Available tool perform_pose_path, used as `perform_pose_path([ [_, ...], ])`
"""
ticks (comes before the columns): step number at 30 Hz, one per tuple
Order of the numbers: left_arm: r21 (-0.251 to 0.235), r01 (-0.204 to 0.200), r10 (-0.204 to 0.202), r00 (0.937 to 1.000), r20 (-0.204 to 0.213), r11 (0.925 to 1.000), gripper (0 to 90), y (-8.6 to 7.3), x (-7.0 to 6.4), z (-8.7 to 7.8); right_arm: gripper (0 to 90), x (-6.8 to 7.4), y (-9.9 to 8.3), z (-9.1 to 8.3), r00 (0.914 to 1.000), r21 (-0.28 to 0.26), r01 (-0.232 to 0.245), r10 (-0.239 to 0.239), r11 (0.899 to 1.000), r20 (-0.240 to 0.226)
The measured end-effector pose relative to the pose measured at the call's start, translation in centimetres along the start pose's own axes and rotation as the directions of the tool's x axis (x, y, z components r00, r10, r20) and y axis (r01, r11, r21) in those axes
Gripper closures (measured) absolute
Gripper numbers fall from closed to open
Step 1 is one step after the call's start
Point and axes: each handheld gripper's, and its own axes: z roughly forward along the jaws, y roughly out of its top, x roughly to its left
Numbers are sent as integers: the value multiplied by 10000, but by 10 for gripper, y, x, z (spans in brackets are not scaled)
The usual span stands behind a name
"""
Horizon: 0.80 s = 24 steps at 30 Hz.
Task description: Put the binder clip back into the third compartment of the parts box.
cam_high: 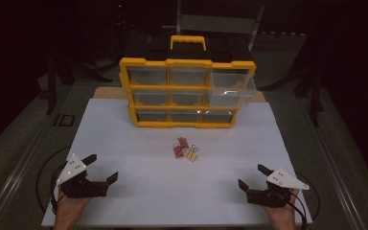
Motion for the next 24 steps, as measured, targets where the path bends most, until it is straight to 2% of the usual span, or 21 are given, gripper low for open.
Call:
perform_pose_path([
  [6,230,15,-17,10000,79,9997,0,2,-1,1,86,1,1,1,10000,-81,26,-26,10000,-85],
  [12,538,-60,63,10000,-42,9985,0,6,-2,2,85,4,4,0,9999,-218,78,-80,9997,-75],
  [17,490,15,-23,9999,166,9988,0,14,-3,6,85,4,6,0,10000,-295,41,-44,9996,-74],
  [22,630,-340,325,9992,248,9974,0,25,-7,13,85,7,7,2,9998,-284,161,-164,9995,-86],
  [24,630,-340,325,9992,248,9974,0,25,-7,13,85,7,7,2,9998,-258,164,-167,9995,-94],
])
